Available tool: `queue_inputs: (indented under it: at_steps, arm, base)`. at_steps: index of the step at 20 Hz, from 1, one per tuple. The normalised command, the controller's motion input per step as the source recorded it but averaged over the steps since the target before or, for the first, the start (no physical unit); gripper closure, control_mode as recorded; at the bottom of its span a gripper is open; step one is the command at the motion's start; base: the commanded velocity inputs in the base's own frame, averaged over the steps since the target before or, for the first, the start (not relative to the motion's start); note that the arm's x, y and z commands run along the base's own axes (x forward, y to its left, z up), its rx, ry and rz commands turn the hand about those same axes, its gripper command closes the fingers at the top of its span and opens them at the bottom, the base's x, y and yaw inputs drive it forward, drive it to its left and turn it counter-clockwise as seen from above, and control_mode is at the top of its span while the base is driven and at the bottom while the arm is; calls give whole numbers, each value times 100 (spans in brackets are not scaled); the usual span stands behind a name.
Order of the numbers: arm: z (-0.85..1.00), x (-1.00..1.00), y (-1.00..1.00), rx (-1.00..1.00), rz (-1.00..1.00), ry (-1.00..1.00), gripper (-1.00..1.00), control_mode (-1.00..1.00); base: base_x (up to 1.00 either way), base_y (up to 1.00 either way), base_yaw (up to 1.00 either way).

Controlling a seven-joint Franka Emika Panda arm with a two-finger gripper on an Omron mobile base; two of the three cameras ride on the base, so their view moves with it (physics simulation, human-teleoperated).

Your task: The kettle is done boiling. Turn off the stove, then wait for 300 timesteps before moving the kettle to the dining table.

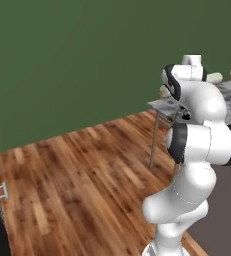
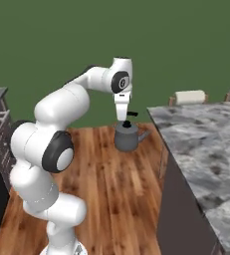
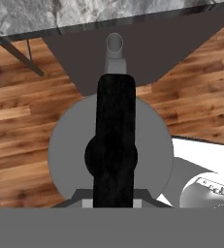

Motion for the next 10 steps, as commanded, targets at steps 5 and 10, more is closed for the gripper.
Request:
queue_inputs:
  at_steps: [5, 10]
  arm:
    - [0, 0, 0, 0, 0, 0, 100, 100]
    - [0, 0, 0, 0, 0, 0, 100, 100]
  base:
    - [52, 47, -37]
    - [52, 47, -37]
